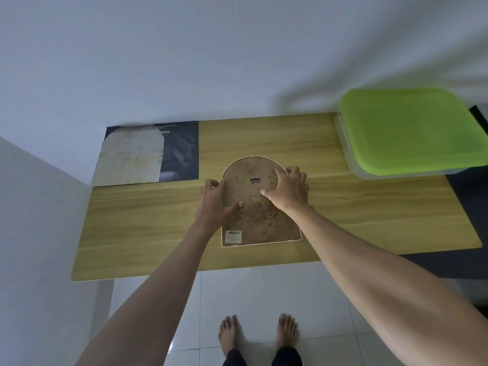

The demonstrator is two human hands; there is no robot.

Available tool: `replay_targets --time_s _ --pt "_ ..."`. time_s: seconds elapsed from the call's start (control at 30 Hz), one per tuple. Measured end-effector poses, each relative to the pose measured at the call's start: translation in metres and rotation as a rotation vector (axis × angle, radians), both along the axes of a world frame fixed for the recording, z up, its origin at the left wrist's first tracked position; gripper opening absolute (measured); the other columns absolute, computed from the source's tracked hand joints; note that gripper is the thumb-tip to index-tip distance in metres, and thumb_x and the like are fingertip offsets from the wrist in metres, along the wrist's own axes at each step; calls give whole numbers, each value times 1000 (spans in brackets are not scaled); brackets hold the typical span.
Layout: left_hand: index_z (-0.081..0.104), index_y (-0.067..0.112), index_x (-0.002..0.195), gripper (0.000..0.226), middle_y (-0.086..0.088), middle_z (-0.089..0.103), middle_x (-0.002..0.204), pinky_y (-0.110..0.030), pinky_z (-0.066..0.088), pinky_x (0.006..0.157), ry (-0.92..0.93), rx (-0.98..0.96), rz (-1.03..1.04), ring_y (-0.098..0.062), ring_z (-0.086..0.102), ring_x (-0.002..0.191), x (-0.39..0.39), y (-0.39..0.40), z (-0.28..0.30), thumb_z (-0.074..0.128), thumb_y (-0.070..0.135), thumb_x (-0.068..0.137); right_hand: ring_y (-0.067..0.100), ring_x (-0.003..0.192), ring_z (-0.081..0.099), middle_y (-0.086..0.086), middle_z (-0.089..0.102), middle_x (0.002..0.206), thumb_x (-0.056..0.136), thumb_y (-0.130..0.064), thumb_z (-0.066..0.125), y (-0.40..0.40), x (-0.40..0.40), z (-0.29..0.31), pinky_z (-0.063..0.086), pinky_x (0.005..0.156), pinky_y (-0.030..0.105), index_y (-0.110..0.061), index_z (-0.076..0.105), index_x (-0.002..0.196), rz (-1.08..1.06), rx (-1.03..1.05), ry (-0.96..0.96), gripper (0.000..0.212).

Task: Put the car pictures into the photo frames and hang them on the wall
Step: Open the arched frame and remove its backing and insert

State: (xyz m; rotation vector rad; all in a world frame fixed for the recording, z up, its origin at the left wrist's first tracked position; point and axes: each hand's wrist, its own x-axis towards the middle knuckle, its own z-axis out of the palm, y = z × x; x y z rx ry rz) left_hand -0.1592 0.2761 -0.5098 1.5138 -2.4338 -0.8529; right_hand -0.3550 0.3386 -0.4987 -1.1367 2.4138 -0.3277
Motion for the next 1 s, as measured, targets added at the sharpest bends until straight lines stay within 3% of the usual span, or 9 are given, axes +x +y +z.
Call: replay_targets --time_s 0.1,0.17,0.3,0.43,0.53,1.0 --pt "34 21 152 107 -10 37 142 -51 43 103 -34 -55 -34 -30 41 127 6 2 1 62 81 68 29 132 32 5 38 141 82 -50 75 -13 4 8 38 106 46 -29 52 138 33 -58 19 64" --pt "18 22 158 129 -11 21 159 -54 31 113 -80 -63 -109 -32 29 141 11 5 -1 52 95 57 29 131 34 5 43 139 86 -49 70 -24 8 13 39 106 45 -27 54 139 111 -100 42 60" --pt "-12 18 159 156 -8 -9 168 -49 13 121 -140 -48 -268 -29 12 152 19 12 -6 58 99 45 30 132 32 5 44 141 92 -49 62 -42 12 12 36 106 46 -32 48 145 212 -63 44 58" --pt "-26 6 153 173 -11 -31 162 -50 -3 125 -147 -64 -357 -26 -18 153 25 19 -12 61 100 37 33 132 31 9 40 141 93 -52 59 -54 6 8 36 106 50 -37 43 148 263 36 86 60" --pt "-24 0 152 176 -18 -29 161 -52 0 125 -142 -100 -384 -27 -24 151 27 19 -14 59 102 35 34 132 33 10 39 140 90 -54 63 -59 4 9 37 105 52 -36 43 148 295 80 128 64" --pt "-11 -7 154 174 -22 -14 165 -50 6 125 -186 -135 -347 -32 -14 154 26 23 -19 50 107 37 39 140 26 17 33 149 77 -60 75 -76 -12 22 37 107 54 -35 47 144 364 181 56 77"
